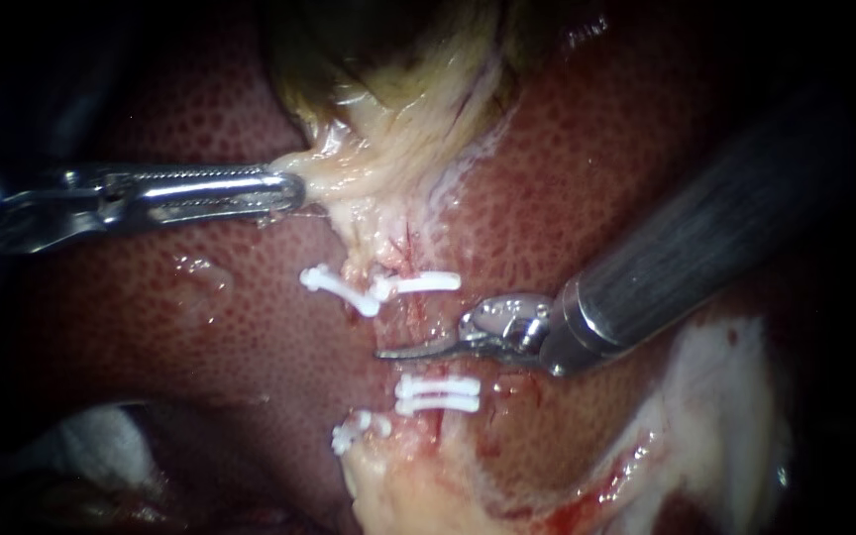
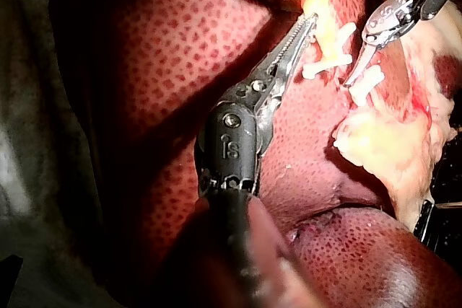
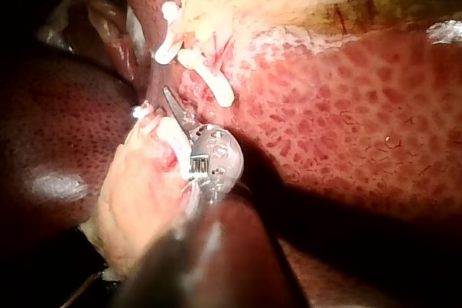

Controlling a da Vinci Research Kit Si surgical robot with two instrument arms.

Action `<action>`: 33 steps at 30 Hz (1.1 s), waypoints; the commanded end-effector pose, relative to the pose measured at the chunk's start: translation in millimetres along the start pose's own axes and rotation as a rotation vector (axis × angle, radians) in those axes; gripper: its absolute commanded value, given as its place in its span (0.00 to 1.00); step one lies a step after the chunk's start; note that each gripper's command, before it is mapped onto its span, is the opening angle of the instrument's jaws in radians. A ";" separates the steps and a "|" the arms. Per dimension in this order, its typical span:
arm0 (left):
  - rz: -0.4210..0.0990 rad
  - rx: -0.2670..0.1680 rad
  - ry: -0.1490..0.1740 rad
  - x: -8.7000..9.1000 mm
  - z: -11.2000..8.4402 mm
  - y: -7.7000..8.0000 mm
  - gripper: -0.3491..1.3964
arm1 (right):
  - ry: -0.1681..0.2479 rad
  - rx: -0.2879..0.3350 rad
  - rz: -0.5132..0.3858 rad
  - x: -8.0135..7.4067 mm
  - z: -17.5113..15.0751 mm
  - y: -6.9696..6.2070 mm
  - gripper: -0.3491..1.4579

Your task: Go back from the cut right tube

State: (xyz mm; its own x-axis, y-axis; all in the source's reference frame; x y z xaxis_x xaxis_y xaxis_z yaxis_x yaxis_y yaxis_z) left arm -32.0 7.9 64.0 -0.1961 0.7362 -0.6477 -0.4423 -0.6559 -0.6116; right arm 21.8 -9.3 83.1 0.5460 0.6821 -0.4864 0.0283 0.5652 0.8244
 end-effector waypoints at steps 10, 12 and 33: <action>0.000 0.000 -0.003 0.0 0.0 0.0 0.00 | 0.003 -0.018 -0.002 -0.2 0.2 -0.1 0.46; 0.000 0.000 -0.003 0.0 0.0 0.0 0.00 | 0.005 -0.017 -0.003 -0.2 0.2 -0.1 0.57; 0.001 -0.002 -0.006 -0.2 -0.2 -0.4 0.00 | 0.001 -0.021 -0.099 -2.6 -3.7 -2.5 0.87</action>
State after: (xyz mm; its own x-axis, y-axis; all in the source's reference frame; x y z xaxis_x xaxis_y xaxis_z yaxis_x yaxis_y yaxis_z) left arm -31.6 8.0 64.2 -0.2024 0.7363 -0.6456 -0.4407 -0.6572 -0.6114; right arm 16.8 -10.7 81.0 0.5399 0.6147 -0.5751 0.0664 0.6499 0.7571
